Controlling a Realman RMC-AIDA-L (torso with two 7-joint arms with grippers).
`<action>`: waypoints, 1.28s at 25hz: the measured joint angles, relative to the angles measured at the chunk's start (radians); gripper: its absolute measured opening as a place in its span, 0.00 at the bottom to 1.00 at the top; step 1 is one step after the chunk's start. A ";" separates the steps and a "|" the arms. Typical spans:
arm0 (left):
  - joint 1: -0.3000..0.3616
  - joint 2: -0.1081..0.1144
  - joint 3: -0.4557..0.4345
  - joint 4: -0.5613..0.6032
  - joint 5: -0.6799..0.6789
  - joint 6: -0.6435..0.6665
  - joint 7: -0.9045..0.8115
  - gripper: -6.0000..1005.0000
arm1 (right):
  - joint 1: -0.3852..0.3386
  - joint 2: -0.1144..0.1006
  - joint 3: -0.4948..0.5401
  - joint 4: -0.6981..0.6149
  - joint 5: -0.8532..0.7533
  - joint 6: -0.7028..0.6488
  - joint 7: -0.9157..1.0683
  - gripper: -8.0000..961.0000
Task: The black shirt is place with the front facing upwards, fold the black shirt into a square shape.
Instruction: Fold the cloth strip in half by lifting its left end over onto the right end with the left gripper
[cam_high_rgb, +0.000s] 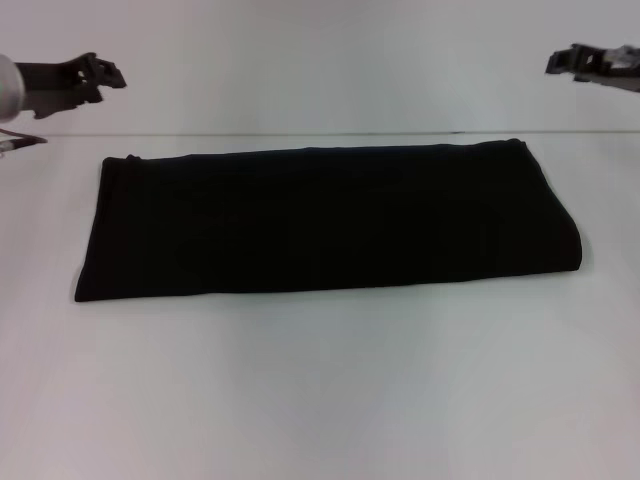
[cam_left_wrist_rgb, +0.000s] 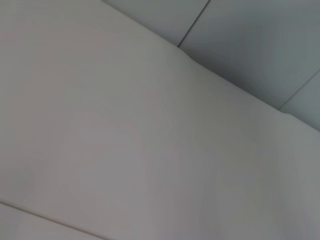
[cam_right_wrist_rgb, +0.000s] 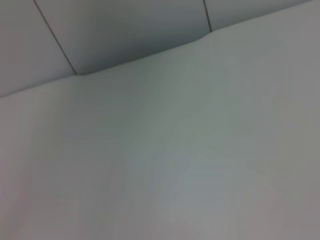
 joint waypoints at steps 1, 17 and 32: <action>0.006 0.001 -0.003 0.010 -0.001 0.006 0.000 0.30 | -0.009 -0.006 0.018 -0.017 0.001 -0.030 0.000 0.27; 0.295 0.004 -0.053 0.073 -0.368 0.498 0.037 0.63 | -0.406 -0.025 0.207 -0.142 0.555 -0.630 -0.266 0.78; 0.442 -0.055 -0.177 -0.066 -0.397 0.506 -0.114 0.63 | -0.426 -0.014 0.265 -0.119 0.574 -0.649 -0.326 0.78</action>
